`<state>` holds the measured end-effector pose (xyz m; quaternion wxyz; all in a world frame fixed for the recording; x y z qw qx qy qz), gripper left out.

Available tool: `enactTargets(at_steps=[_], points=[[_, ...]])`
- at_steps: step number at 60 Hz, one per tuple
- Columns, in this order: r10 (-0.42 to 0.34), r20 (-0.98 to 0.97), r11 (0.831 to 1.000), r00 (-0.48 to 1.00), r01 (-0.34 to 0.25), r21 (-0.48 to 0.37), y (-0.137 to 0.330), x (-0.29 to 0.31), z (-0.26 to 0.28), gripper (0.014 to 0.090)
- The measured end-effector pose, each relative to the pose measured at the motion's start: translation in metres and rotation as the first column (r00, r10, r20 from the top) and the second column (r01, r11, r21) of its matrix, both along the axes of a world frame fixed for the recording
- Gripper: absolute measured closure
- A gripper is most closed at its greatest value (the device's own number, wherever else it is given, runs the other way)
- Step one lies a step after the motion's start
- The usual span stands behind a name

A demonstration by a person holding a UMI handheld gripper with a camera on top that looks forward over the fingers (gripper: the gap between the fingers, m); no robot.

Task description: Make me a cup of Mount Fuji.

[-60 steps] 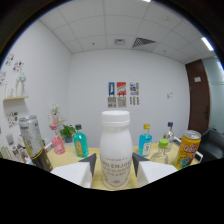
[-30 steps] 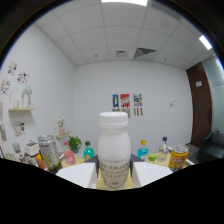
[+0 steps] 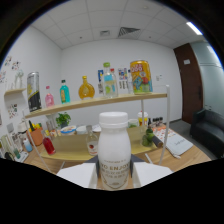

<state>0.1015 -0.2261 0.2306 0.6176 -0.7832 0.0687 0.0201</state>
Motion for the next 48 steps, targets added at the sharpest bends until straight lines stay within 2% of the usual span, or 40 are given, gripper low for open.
enactTargets(at_steps=[12, 22, 35, 42, 48], points=[[-0.001, 0.080, 0.994, 0.997, 0.010, -0.113, -0.002, 0.020, -0.082, 0.0566], [0.112, 0.390, 0.984, 0.914, -0.046, -0.175, 0.005, 0.031, -0.108, 0.0564], [0.294, 0.788, 0.956, 0.542, -0.155, -0.250, 0.013, 0.033, -0.110, 0.0568], [0.337, 0.889, 0.940, 0.309, -0.169, -0.298, 0.018, 0.035, -0.110, 0.0569], [0.363, 0.923, 0.926, 0.127, -0.154, -0.344, 0.020, 0.034, -0.110, 0.0572]])
